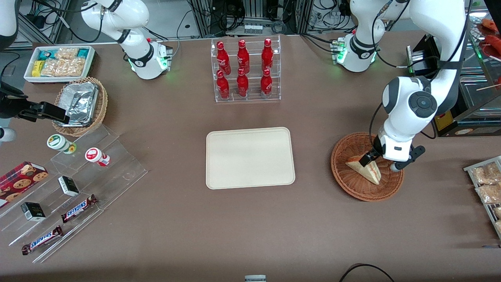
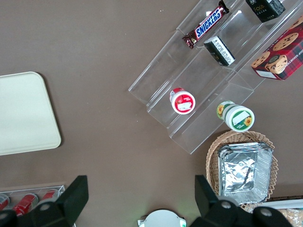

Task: Place sandwich from basket to tray
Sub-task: 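Close the left gripper on the wrapped sandwich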

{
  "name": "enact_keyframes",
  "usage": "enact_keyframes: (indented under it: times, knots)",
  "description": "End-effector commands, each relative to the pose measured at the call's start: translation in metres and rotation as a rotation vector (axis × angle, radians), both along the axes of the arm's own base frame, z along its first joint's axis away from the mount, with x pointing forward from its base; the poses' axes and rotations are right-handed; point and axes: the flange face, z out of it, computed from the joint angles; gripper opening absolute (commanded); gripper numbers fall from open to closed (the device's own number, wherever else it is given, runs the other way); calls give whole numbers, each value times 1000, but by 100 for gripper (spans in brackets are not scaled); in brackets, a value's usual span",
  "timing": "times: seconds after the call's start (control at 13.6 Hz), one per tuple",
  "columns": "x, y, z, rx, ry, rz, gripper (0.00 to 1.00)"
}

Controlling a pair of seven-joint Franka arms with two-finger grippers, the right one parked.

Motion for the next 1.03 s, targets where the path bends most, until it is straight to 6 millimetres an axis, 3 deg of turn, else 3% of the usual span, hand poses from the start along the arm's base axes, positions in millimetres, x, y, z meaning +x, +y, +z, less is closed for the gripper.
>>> enact_keyframes:
  times: [0.0, 0.96]
  knots:
    - [-9, 7, -7, -11, -24, 40, 100]
    - [-8, -5, -54, -29, -20, 121, 100]
